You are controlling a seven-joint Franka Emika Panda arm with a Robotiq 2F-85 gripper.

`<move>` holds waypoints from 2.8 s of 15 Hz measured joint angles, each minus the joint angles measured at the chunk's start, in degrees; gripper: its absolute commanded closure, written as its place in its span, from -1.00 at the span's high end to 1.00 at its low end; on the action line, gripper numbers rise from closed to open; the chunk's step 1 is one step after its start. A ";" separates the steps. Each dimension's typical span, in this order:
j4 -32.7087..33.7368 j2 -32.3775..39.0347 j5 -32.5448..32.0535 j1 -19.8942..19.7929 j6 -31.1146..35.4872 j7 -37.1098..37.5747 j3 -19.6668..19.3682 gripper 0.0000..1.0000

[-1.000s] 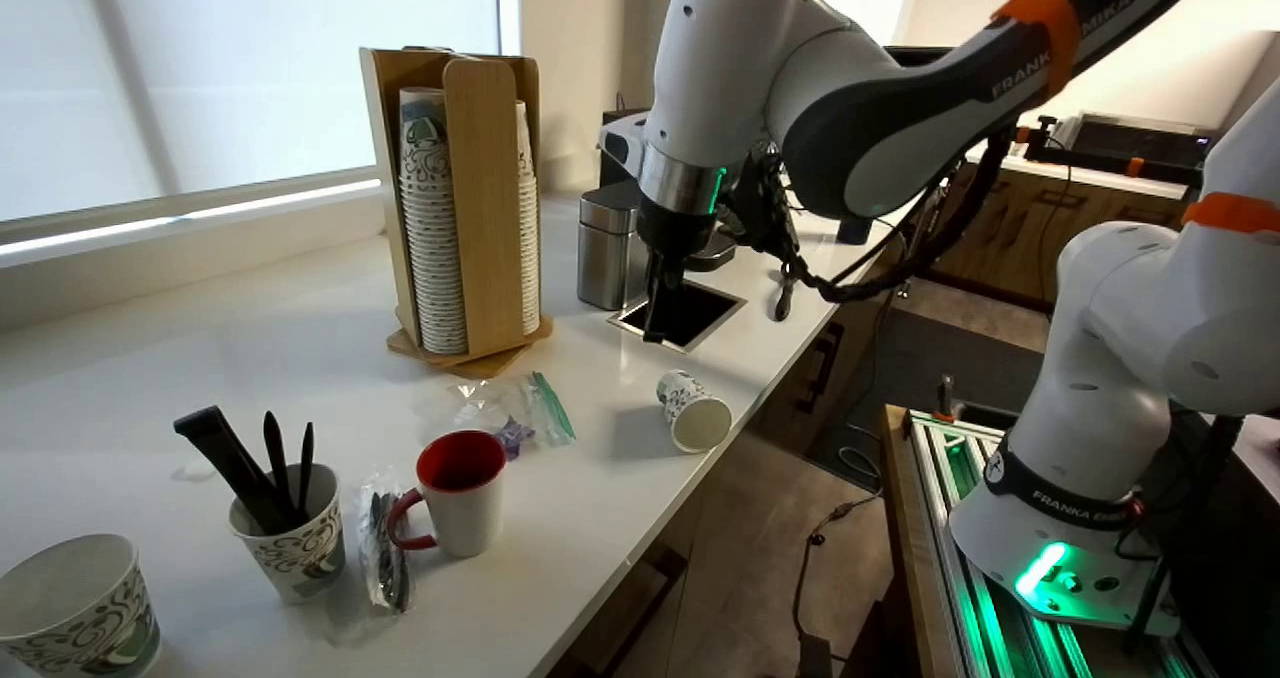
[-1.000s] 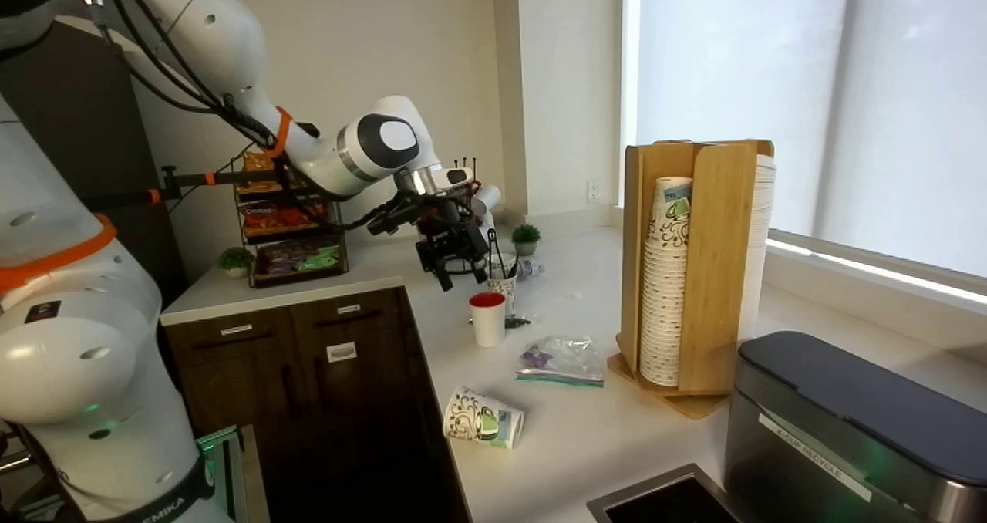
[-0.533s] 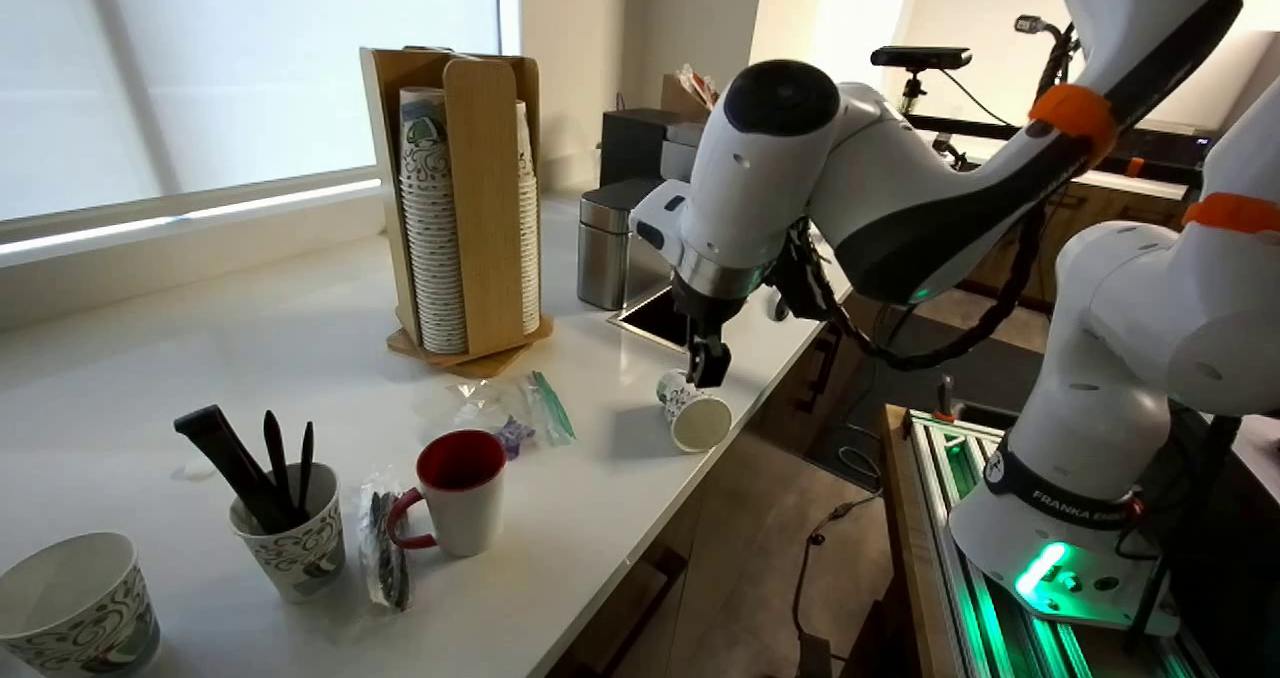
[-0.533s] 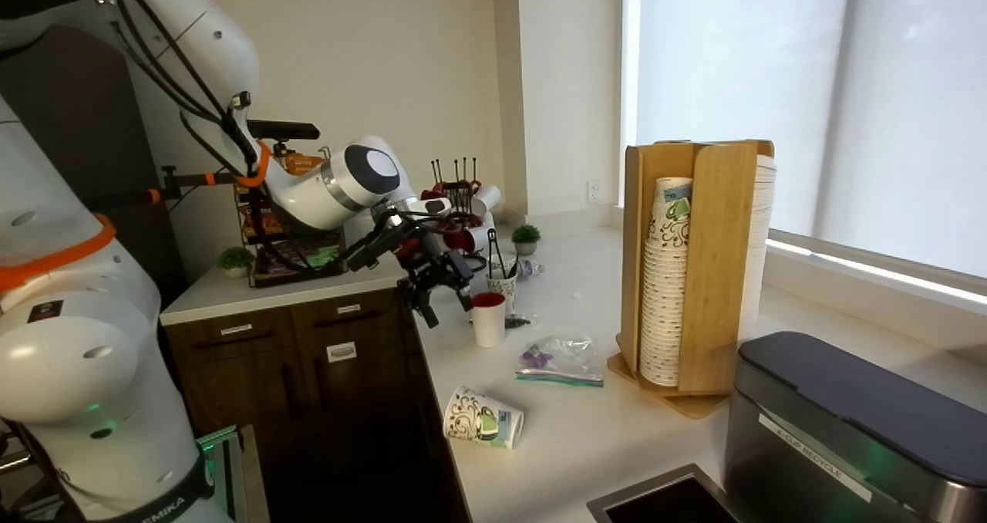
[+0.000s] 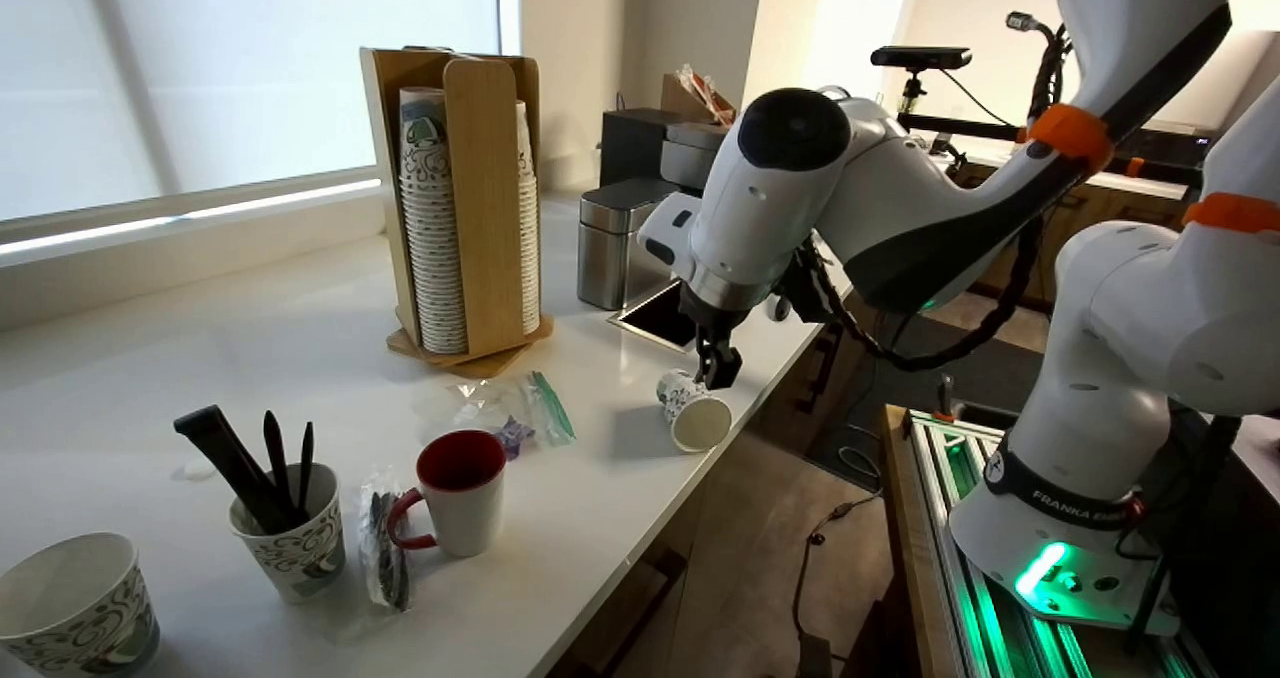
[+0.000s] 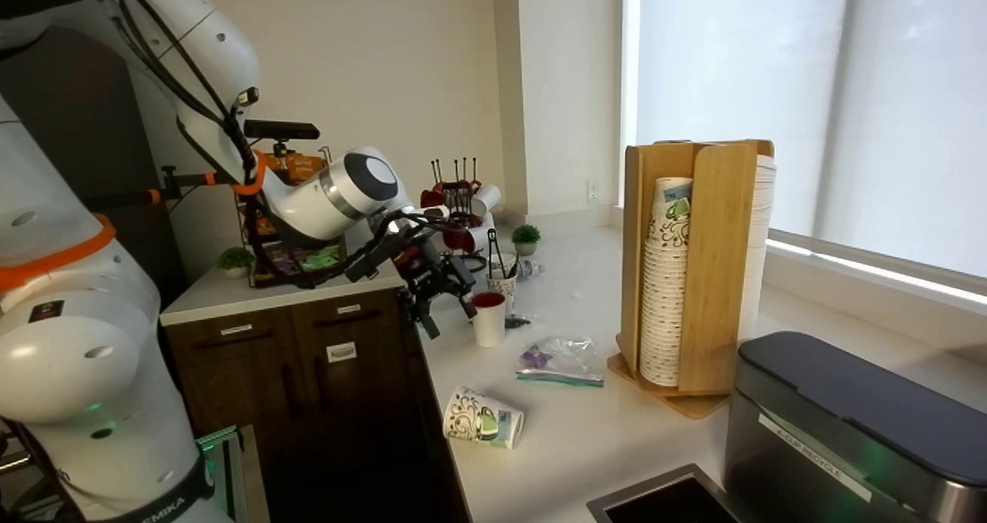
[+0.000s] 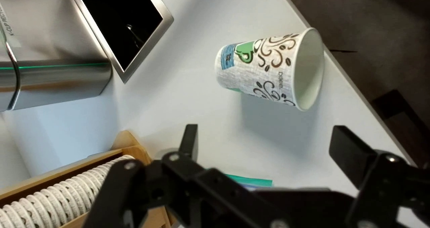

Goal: Place the coffee cup on the right upright.

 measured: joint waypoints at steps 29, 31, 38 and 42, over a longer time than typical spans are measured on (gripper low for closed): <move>-0.36 11.22 -19.85 4.59 -4.33 23.18 -2.73 1.00; -0.20 11.51 -19.85 4.59 -4.74 23.19 -2.86 1.00; 0.34 14.97 -19.67 4.58 -5.16 23.79 -3.83 0.96; 1.05 16.46 -19.42 4.55 -5.94 24.98 -4.88 0.26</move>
